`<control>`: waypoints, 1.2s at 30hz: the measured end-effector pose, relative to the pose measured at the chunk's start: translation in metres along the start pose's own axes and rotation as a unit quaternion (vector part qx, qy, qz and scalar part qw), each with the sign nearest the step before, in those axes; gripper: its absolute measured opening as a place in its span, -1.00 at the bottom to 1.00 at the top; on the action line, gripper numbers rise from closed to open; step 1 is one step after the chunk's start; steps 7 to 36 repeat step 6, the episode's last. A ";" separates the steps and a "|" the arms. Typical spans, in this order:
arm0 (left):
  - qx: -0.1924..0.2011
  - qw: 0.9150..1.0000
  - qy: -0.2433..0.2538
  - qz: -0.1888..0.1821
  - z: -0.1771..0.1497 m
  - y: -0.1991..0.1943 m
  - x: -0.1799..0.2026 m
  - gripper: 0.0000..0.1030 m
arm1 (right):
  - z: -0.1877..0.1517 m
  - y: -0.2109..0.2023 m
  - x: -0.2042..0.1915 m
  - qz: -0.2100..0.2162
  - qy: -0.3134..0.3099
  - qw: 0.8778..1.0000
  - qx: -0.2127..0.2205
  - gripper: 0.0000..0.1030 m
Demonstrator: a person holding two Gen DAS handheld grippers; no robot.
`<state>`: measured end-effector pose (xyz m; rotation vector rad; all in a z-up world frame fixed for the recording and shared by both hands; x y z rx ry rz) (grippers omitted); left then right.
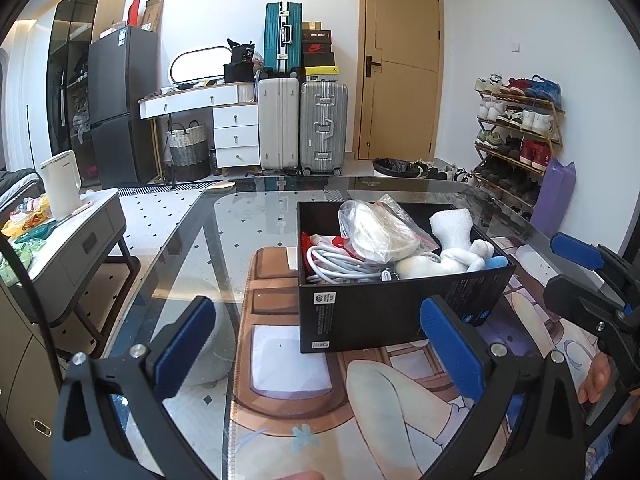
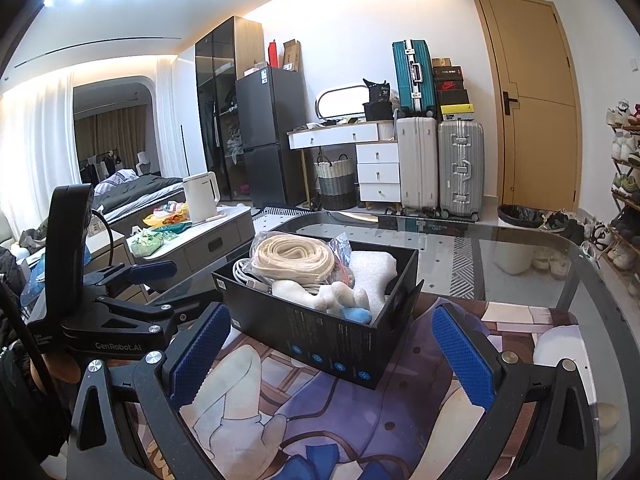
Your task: Organize soft objects
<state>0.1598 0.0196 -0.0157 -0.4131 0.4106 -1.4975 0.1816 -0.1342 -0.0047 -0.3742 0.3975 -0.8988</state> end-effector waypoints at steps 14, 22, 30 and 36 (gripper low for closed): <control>0.007 1.000 0.002 0.000 0.000 -0.002 0.002 1.00 | -0.001 0.000 -0.001 -0.001 0.000 1.000 0.000 0.99; 0.007 1.000 0.002 0.000 0.000 -0.002 0.002 1.00 | -0.001 0.000 -0.001 -0.001 0.000 1.000 0.000 0.99; 0.007 1.000 0.002 0.000 0.000 -0.002 0.002 1.00 | -0.001 0.000 -0.001 -0.001 0.000 1.000 0.000 0.99; 0.007 1.000 0.002 0.000 0.000 -0.002 0.002 1.00 | -0.001 0.000 -0.001 -0.001 0.000 1.000 0.000 0.99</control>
Point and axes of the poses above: each gripper's, at about its wrist camera, not at the fingertips, and y roughly the way its jaws point, x to its right, z to its top, the point moved 6 cm from there along y, roughly the way its jaws point, and after that the axes turned 3 degrees about y, right-handed, at the moved point
